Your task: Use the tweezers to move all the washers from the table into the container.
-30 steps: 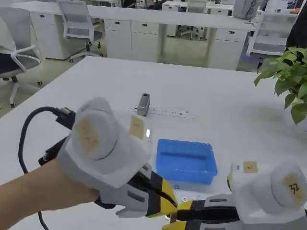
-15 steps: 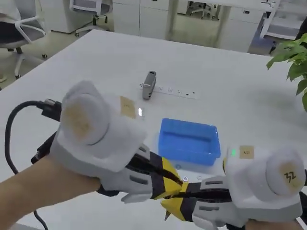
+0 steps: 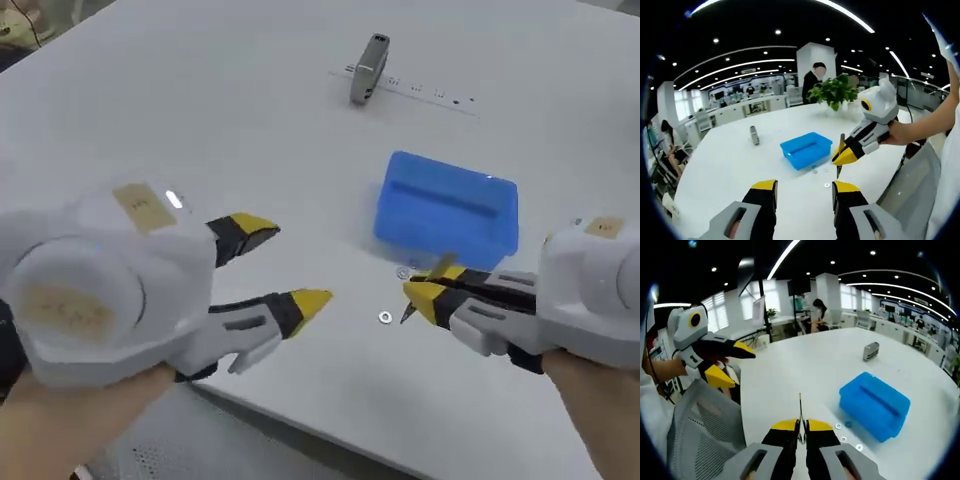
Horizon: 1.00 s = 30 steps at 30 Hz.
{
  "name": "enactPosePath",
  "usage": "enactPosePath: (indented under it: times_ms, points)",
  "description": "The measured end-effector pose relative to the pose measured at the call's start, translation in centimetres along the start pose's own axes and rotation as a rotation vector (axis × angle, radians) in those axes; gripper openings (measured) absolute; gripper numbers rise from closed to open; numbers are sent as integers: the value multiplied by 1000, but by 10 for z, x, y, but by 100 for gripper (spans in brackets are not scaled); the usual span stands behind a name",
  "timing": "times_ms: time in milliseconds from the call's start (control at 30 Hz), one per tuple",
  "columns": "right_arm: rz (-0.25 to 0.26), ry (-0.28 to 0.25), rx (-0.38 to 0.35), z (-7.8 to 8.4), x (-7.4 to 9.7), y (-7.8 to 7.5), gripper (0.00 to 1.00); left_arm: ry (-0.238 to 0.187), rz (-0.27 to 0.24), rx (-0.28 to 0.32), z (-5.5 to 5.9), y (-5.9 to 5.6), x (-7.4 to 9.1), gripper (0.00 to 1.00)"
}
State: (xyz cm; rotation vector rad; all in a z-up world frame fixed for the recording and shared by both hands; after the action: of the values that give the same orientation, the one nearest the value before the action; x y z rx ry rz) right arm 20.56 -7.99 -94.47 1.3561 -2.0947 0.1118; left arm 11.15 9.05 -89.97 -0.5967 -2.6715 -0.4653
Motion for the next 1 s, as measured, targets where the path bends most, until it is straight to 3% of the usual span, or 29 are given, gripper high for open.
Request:
enactPosePath:
  times_ms: [100, 233, 367, 467, 700, 833, 1000]
  points:
    - [17, -14, -22, 0, -5, -7, 2, -9, -85, 54, 7, 8, -1, 60]
    - [34, -22, -39, 1, -18, -11, 2, 33, -202, 19, 23, 20, -6, 75]
    - [54, -5, -37, 8, -28, -14, 3, 42, -244, 23, 31, 22, -11, 86]
    - [34, 26, -67, 13, -32, -15, 3, 58, -249, 26, 32, 21, -15, 90]
    - [45, -3, -65, 7, -35, -16, 3, 91, -255, 21, 38, 22, -13, 92]
    - [31, 22, -54, 9, -40, -15, 3, 132, -265, -3, 43, 23, -15, 94]
    - [35, 25, -50, 13, -36, -14, 3, 136, -261, -3, 44, 24, -14, 96]
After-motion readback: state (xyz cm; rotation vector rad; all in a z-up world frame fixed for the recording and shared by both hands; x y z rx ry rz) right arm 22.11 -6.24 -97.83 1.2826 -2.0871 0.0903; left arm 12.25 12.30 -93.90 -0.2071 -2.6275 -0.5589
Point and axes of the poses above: the centre of the closed fingertips' face, and the gripper's own axes: x roughly backward along the fingers, y roughly to its left, z roughly out of its underside, the point moved 7 cm from there along x, roughly backward along the fingers, and after that the axes turned 10 degrees about -x, right-handed, at the moved point
